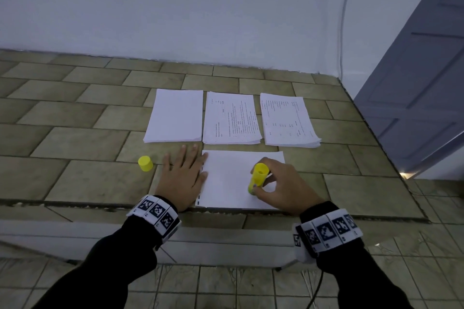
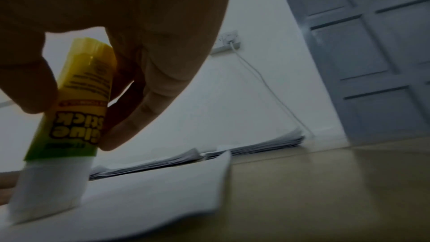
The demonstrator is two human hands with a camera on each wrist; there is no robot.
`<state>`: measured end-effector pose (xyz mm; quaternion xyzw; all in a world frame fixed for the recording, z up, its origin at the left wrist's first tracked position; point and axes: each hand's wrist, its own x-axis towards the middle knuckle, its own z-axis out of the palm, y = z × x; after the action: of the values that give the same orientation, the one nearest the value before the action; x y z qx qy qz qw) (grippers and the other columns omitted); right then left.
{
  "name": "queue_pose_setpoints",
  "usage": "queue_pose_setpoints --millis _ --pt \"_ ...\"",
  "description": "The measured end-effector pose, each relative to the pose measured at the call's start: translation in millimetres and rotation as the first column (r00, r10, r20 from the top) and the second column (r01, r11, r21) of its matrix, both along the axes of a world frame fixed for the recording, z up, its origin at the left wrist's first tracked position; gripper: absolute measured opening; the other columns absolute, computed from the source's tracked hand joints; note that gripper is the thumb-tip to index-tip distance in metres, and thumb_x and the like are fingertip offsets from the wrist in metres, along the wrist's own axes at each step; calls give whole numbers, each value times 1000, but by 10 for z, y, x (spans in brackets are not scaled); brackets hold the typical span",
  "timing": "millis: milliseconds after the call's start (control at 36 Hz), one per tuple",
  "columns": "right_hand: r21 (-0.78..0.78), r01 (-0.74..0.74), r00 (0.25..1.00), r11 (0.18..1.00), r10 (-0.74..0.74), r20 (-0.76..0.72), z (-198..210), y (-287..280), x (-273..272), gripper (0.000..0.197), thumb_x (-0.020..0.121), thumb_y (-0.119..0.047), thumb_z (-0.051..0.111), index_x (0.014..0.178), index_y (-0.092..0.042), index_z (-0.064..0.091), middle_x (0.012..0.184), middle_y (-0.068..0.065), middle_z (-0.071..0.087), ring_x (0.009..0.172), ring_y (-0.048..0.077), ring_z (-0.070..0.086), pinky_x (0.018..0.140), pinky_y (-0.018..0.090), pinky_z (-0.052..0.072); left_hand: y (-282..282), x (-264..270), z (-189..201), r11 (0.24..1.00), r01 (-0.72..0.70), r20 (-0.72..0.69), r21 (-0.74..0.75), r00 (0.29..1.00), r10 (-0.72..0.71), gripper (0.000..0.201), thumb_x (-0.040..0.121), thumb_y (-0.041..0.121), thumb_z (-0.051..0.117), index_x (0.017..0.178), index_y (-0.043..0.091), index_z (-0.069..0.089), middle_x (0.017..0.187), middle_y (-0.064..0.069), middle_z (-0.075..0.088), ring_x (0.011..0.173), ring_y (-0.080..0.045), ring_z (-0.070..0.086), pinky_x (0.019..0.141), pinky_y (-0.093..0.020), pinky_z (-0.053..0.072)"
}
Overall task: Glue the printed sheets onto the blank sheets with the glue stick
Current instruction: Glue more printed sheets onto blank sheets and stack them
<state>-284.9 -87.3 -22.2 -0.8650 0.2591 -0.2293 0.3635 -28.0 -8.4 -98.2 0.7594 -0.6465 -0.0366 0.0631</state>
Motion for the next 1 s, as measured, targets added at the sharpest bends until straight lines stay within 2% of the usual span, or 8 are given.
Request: queue_pose_setpoints --millis 167,306,361,417,528,722,889,1000 --pt "-25 113 994 993 -113 -1 24 -118 -363 9 72 -10 70 74 -11 61 83 -4 64 73 13 63 68 28 55 -1 -12 -9 1000 10 18 -6 1000 -10 67 95 47 8 151 22 35 159 -6 27 147 -33 23 113 -63 18" --pt "5 199 980 980 -198 -28 22 -191 -521 13 65 -31 61 75 -22 58 77 -6 65 72 12 63 67 25 53 1 -8 -13 1000 17 44 -13 999 -17 59 97 40 19 145 19 46 152 -10 41 139 -37 38 105 -66 32" --pt "8 204 979 979 -204 -2 40 -194 -520 15 66 -28 64 75 -18 59 77 -5 66 71 12 63 66 22 52 1 -8 -15 1000 19 51 -19 999 -18 59 97 40 19 145 19 46 152 -10 41 140 -36 38 105 -66 32" --pt "1 205 978 979 -205 31 56 -187 -461 14 71 -17 72 79 -13 61 77 -5 66 72 11 64 67 21 53 2 -10 -10 999 15 52 -28 999 -14 59 97 40 19 145 20 46 153 -9 41 140 -36 38 105 -66 32" --pt "2 78 996 997 -78 50 95 -102 -152 13 77 -16 78 82 -13 66 91 -11 67 80 10 66 70 26 57 11 -6 -4 1000 10 37 -8 999 -9 60 97 41 14 148 22 41 156 -7 35 143 -34 32 108 -64 27" --pt "55 -117 993 992 117 -3 70 137 487 24 80 -17 77 99 -8 66 96 3 67 85 13 64 75 31 57 7 -43 51 1000 10 3 21 1000 -10 69 94 46 2 153 25 29 162 -3 19 149 -31 16 113 -61 16" --pt "11 -218 970 976 217 -108 43 187 752 21 81 -15 74 97 -8 63 95 6 65 84 18 62 77 39 55 27 -20 61 996 45 12 71 999 -46 57 96 40 27 147 20 42 155 -10 37 141 -37 35 102 -68 32" --pt "-4 -234 959 972 230 -166 107 93 844 24 81 -12 74 102 -8 63 99 7 66 87 18 62 79 37 54 25 -32 72 997 49 12 61 999 -50 60 95 39 23 149 19 38 157 -10 32 143 -38 30 105 -68 28"
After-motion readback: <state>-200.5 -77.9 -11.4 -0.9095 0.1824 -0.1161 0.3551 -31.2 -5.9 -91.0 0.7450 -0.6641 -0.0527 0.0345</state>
